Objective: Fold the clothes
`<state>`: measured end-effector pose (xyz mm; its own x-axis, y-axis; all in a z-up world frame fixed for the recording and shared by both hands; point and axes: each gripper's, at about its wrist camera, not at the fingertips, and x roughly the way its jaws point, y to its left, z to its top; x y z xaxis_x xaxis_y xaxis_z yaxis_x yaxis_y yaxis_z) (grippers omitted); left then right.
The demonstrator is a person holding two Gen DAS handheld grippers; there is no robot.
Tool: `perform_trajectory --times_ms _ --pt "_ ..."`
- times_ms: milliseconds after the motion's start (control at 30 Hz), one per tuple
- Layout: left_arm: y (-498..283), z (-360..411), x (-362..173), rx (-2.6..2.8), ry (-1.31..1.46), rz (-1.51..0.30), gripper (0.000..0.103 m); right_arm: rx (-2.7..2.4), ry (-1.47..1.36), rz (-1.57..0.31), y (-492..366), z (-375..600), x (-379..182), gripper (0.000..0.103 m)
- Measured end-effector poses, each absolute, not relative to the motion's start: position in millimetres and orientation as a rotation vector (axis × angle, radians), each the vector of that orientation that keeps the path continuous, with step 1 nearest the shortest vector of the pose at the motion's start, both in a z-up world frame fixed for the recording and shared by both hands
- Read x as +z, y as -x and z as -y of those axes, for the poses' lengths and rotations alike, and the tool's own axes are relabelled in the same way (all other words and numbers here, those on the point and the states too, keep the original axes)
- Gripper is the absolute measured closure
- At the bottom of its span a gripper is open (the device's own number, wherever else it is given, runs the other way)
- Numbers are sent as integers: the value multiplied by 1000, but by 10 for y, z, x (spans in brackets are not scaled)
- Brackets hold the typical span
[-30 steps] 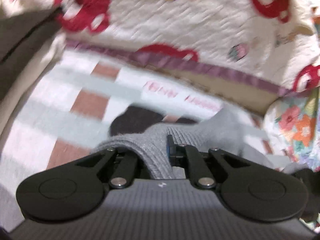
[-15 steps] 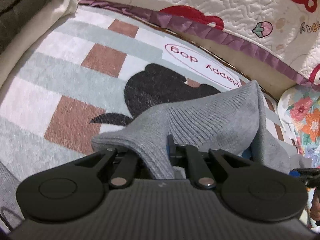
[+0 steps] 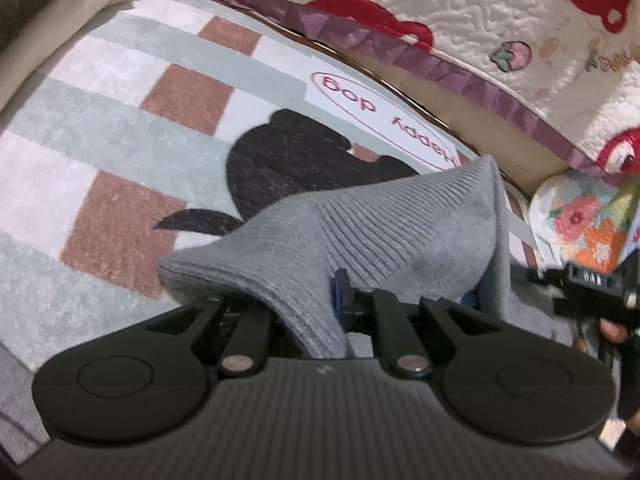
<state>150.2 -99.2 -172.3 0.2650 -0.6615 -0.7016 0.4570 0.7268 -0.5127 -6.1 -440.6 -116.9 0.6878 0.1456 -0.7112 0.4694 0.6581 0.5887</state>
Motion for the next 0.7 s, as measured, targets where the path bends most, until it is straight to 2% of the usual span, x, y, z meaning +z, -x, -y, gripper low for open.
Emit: perform_trajectory --times_ms 33,67,200,400,500,567,700 --pt "-1474 1020 -1688 -774 186 -1029 97 -198 -813 -787 19 4381 -1122 79" --pt "-1437 1048 -1638 -776 140 -990 97 -179 -728 -793 -47 4343 -1017 89" --pt "-1279 1089 -1366 -728 -6 -787 97 -200 -337 -728 -141 4077 -444 92" --pt "-1174 962 -1116 -699 22 -629 97 -236 114 -536 -31 3729 347 96" --pt "-1023 878 -904 -704 25 -483 97 -186 142 -507 97 3622 513 96" --pt "-1028 764 -822 -750 89 -536 97 -125 73 -542 267 3568 523 95" --pt "-1166 599 -1154 -876 277 -901 98 40 -196 -844 546 3457 -143 95"
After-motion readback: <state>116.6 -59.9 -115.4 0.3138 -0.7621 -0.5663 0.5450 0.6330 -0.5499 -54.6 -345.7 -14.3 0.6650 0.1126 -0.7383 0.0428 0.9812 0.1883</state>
